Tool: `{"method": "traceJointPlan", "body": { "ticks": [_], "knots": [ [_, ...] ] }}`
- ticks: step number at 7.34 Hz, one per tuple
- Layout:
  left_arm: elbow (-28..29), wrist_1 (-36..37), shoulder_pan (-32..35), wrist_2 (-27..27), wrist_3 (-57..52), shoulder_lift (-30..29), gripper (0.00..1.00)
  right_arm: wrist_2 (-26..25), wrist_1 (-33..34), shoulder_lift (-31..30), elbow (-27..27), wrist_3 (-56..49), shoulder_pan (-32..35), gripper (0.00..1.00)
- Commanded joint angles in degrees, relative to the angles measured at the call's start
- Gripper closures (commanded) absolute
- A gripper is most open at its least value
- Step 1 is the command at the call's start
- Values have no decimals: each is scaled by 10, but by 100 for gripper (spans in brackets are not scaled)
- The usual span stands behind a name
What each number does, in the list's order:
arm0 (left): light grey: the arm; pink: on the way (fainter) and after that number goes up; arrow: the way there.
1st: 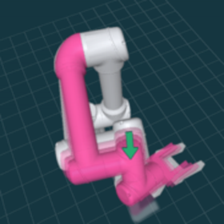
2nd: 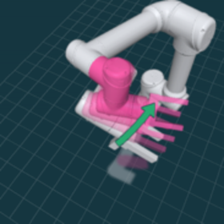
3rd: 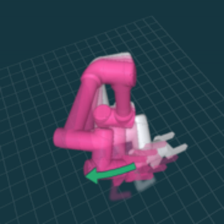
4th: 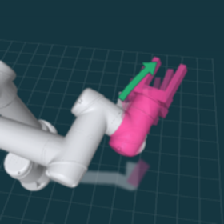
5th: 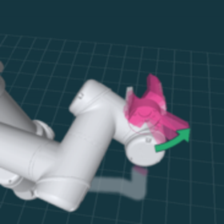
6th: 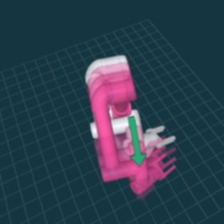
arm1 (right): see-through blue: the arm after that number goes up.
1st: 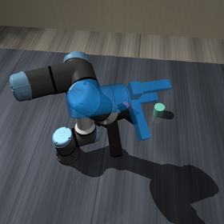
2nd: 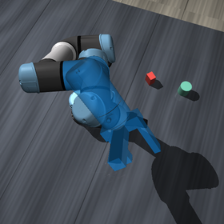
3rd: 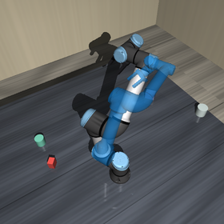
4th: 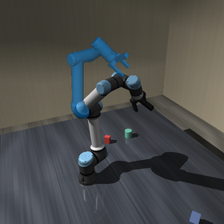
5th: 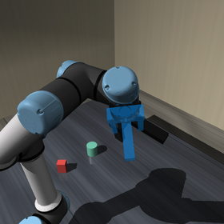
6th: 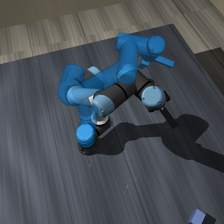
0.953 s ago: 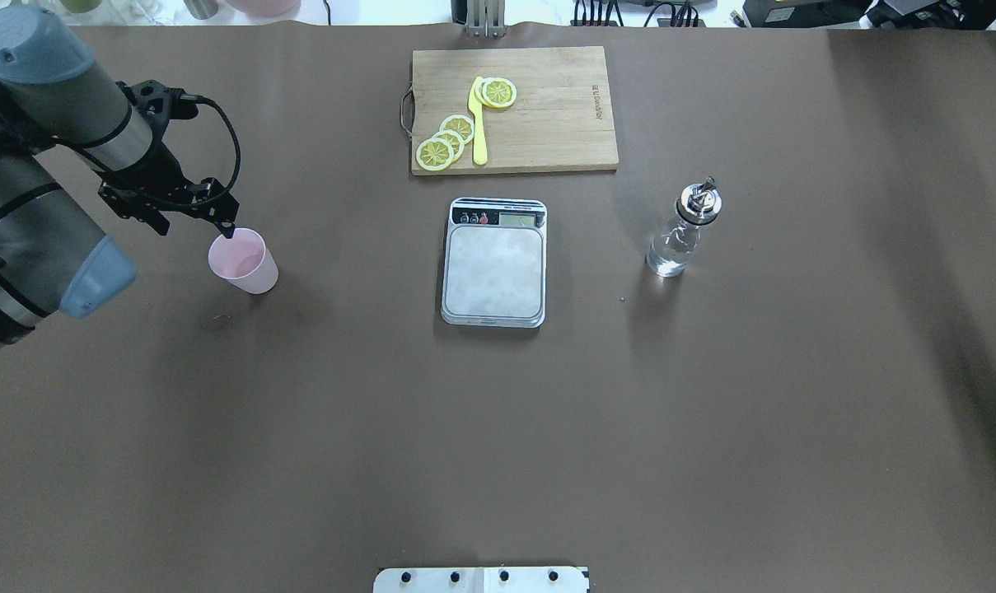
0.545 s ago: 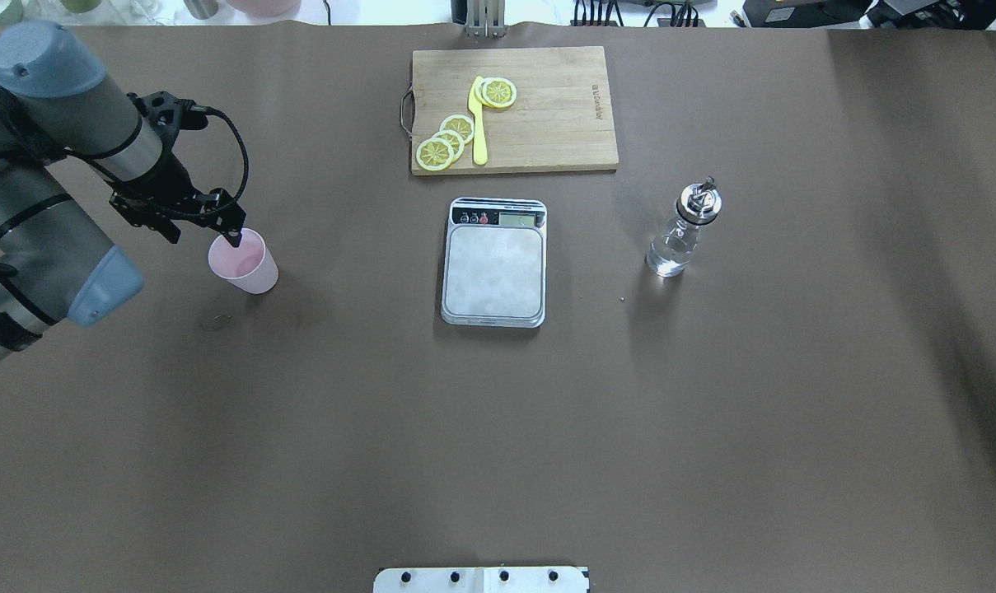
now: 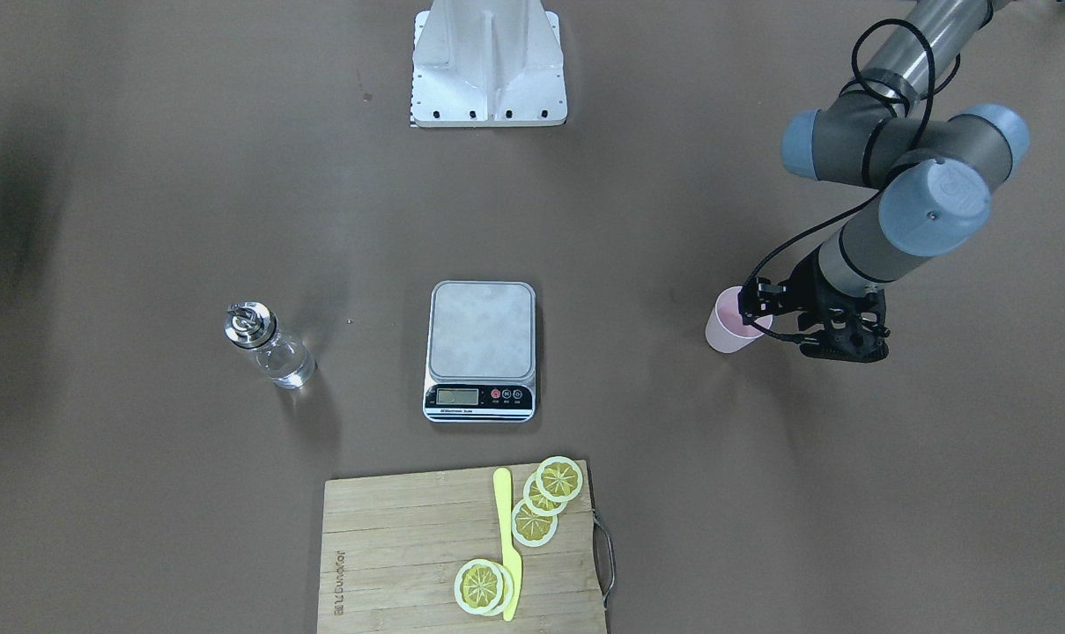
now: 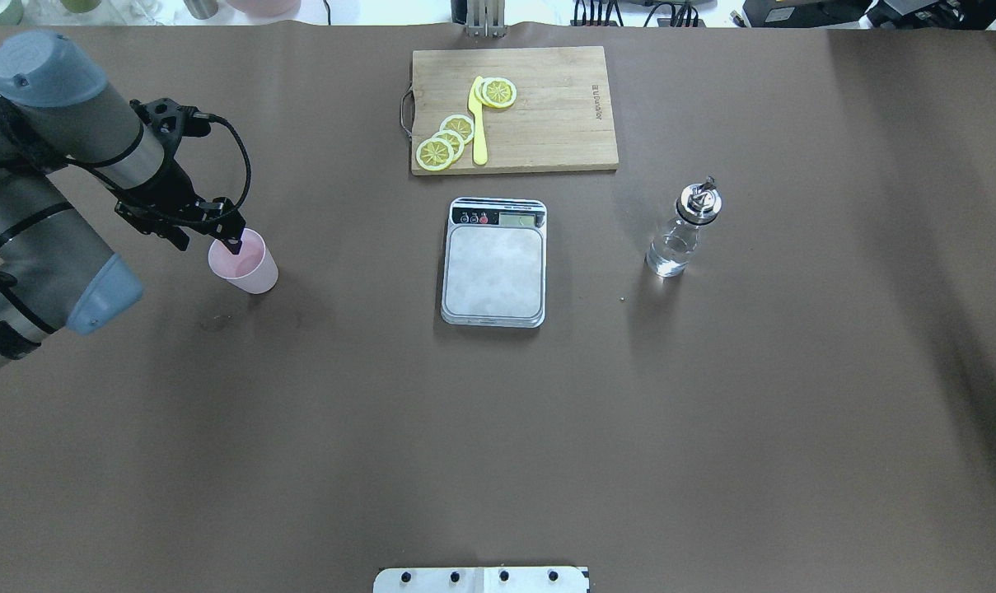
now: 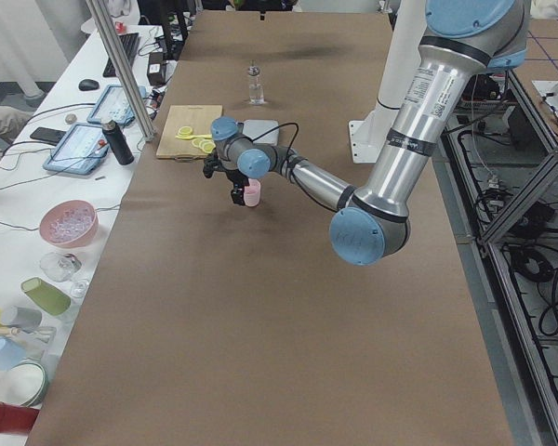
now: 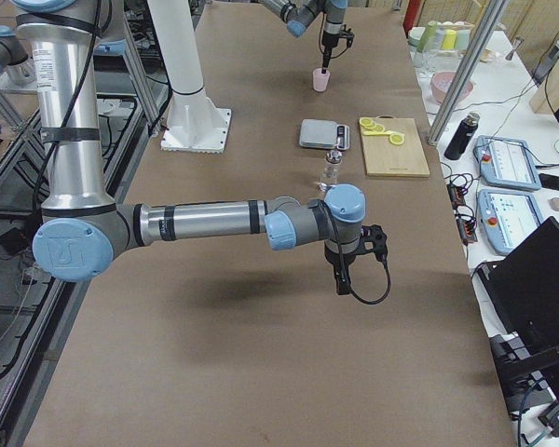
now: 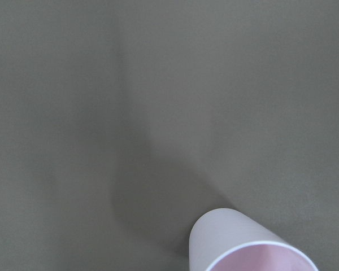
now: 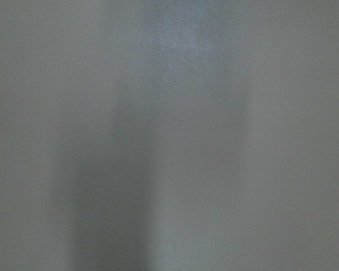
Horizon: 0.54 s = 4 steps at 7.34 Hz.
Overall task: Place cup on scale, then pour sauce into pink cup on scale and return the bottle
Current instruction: 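Lower the left gripper and close it on the pink cup rim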
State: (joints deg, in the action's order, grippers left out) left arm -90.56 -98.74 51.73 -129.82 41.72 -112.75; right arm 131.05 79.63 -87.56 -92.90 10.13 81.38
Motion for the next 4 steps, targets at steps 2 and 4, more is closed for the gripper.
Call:
{"method": "traceJointPlan", "body": {
  "ticks": [2,4],
  "knots": [
    [-1,-15,-8,1,-1,2,71,0,0,0,0,1,-2,0],
    [-4,-15,-8,1,-2,2,100,-3,0,0,0,1,-2,0]
  ]
}}
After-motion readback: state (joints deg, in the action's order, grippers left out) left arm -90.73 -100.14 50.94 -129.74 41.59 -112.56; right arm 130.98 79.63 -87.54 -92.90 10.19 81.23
